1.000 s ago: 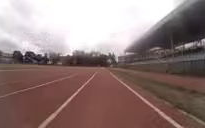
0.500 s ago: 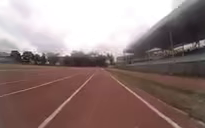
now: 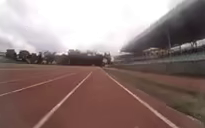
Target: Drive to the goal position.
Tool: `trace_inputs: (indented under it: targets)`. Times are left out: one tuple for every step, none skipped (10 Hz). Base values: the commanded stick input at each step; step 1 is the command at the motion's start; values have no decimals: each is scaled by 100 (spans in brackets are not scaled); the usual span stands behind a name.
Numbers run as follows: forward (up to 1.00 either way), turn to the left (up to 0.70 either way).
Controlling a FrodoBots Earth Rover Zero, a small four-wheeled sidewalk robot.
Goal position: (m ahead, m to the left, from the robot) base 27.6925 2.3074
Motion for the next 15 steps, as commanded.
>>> trace_inputs:
  targets:
    - [70, 0]
    - [70, 0]
    - [70, 0]
    - [70, 0]
    - [70, 0]
    - [70, 0]
    - [70, 0]
    - [70, 0]
    - [70, 0]
    - [70, 0]
    - [70, 0]
    - [70, 0]
    - [70, 0]
    - [70, 0]
    - [70, 0]
